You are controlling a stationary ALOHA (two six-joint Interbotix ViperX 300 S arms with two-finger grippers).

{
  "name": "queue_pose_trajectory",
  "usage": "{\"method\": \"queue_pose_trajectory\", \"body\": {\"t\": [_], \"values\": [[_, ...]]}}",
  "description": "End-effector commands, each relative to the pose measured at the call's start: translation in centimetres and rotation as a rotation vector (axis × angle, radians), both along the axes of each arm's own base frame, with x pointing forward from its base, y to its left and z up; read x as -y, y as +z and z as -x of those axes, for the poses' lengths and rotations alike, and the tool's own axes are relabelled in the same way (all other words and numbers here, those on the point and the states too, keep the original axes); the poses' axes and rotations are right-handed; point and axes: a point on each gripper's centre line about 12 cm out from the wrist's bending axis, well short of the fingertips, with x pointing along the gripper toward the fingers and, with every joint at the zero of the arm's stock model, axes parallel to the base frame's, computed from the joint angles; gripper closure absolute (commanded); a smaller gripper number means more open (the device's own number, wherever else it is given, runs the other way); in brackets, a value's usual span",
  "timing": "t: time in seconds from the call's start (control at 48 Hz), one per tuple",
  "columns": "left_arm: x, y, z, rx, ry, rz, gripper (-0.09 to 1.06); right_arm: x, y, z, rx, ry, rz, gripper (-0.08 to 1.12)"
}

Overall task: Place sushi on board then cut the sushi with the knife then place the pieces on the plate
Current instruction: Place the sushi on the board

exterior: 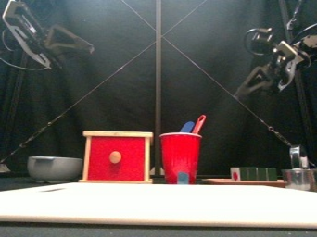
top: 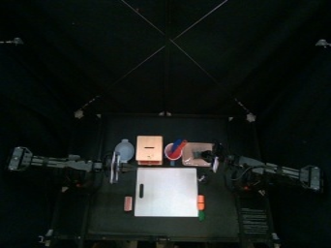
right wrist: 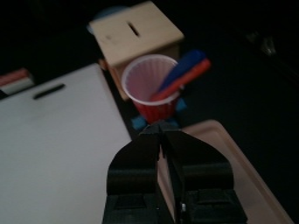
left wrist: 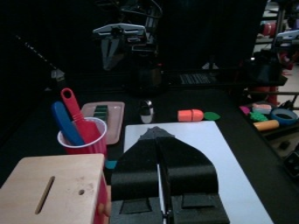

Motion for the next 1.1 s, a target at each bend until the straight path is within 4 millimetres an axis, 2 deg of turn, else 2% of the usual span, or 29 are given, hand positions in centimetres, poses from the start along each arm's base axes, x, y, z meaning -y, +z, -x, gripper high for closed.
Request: {"method": "queue_pose_trajectory", "body": {"t": [0.021, 0.396, 0.438, 0.625, 1.104], "values": [[-0.3, 0.1, -0.5, 0.009, 0.012, -0.003, 0.99, 1.2, -0.2, -0.3, -0.077, -0.029, 0.009, 0.75], [-0.6, -0.9, -1.0, -0.034, 0.024, 0.000, 0.99, 2.3, -2.8, -0.9, -0.326, 0.019, 0.101, 0.03], [-0.6, -0.9, -1.0, -0.034, 0.024, 0.000, 0.99, 2.5, -2.9, -1.0, -0.345, 0.022, 0.105, -0.01], [-0.7, -0.9, -1.1, -0.035, 0.026, 0.000, 0.99, 2.9, -3.7, -1.4, -0.426, 0.033, 0.107, 0.00], [-0.8, -1.0, -1.0, -0.037, 0.030, 0.002, 0.99, 5.5, -8.0, -2.2, -0.647, 0.032, 0.087, 0.00]]}}
